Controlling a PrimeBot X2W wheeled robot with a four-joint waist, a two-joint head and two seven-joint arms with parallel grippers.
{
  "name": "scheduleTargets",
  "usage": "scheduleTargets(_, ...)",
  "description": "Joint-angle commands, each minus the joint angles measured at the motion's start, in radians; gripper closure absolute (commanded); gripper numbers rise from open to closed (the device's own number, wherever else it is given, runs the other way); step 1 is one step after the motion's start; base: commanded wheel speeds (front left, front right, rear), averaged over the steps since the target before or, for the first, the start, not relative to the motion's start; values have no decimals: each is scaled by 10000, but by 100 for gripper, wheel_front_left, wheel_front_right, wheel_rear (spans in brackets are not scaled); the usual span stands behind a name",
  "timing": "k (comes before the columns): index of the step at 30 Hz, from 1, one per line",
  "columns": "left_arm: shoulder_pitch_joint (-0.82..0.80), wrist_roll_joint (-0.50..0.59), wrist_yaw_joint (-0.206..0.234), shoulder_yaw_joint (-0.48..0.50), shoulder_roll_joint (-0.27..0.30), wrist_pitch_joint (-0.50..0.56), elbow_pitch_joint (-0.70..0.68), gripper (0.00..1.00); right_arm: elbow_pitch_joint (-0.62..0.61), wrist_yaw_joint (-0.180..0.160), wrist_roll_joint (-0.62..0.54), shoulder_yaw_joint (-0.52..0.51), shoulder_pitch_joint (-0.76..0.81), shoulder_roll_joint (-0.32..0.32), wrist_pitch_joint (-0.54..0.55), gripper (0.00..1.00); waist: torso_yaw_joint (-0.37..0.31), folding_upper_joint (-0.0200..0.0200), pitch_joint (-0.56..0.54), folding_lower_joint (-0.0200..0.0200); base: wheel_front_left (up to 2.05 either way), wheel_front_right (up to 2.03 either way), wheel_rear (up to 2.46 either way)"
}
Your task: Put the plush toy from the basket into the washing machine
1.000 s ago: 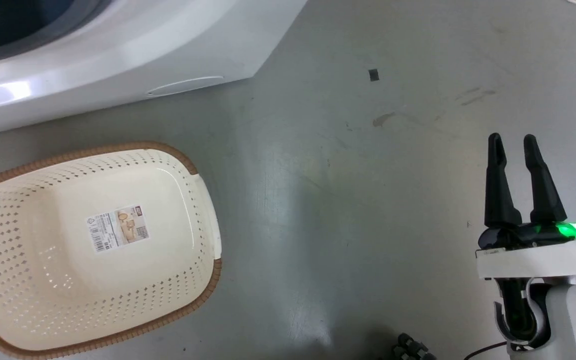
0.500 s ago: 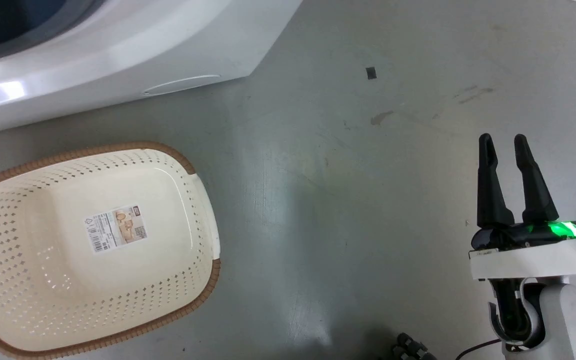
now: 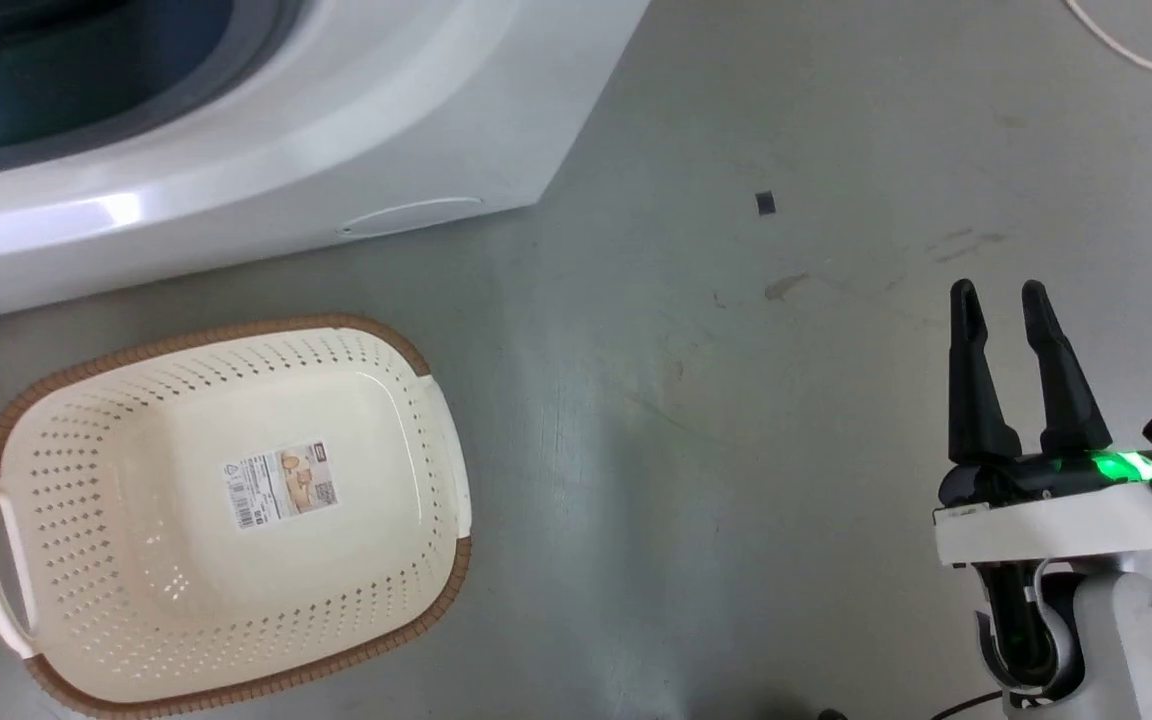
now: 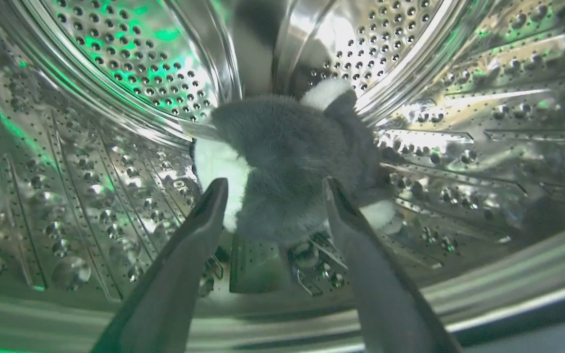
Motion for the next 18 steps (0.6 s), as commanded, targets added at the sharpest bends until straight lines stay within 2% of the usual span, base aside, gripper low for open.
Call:
scheduleTargets(1,417,-120,2,57,-115,-52,-54,0,65,-7,-45,-33,73,-10,-46,0,88,0,-278,0,0,0,0)
scheduleTargets(18,3804,-727,230,806,-922,-54,-2303,0,285,-7,-363,-116,722,-10,-46,0,685,0,-2034,0,0,0,0)
